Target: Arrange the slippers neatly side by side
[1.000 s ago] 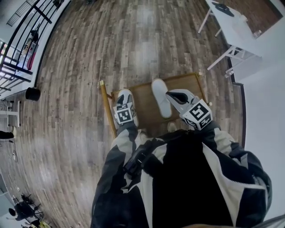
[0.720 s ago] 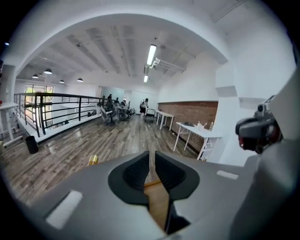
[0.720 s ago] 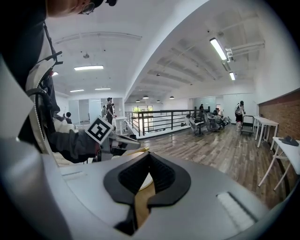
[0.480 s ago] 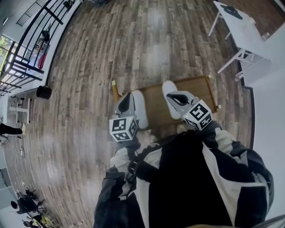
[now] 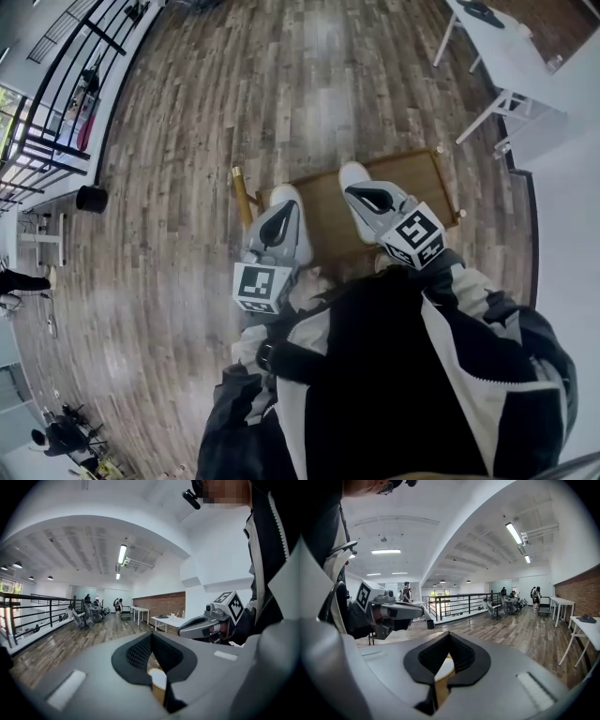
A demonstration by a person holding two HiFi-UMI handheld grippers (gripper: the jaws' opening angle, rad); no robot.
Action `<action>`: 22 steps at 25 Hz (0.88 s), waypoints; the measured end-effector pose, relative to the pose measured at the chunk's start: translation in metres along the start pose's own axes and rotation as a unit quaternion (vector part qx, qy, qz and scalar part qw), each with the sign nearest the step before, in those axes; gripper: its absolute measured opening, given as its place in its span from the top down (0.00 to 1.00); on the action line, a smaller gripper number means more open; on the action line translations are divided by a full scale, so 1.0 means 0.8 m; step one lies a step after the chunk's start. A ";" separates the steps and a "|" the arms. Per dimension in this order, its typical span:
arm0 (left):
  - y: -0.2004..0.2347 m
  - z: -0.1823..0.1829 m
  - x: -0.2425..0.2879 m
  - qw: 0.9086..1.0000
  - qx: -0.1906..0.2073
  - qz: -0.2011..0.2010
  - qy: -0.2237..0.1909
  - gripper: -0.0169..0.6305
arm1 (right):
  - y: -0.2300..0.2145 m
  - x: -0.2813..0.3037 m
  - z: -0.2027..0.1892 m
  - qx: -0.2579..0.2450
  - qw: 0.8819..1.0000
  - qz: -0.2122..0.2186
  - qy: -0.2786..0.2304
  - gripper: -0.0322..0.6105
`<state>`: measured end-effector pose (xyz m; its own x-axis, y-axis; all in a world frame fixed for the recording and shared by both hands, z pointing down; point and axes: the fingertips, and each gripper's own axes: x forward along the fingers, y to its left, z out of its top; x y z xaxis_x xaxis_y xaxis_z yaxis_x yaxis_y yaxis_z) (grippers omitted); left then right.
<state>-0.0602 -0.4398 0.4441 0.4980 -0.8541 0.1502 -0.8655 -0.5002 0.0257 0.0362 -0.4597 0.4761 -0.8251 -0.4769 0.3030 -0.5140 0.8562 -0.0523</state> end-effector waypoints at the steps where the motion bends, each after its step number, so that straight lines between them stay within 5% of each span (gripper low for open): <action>1: 0.000 0.001 0.000 1.000 -0.002 0.000 -0.001 0.95 | 0.000 0.000 0.000 0.002 1.000 -0.002 0.000 0.95; 10: -0.008 -0.003 0.003 1.000 -0.015 -0.015 0.001 0.95 | -0.016 -0.003 -0.026 0.001 0.999 -0.028 0.026 0.94; 22: 0.007 -0.017 0.005 0.998 -0.057 -0.004 0.011 0.95 | -0.090 0.041 -0.188 0.023 0.977 -0.095 0.191 0.79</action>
<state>-0.0636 -0.4440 0.4580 0.5046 -0.8464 0.1703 -0.8626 -0.4862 0.1397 0.0817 -0.5074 0.6328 -0.5704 -0.5098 0.6440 -0.6665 0.7455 -0.0001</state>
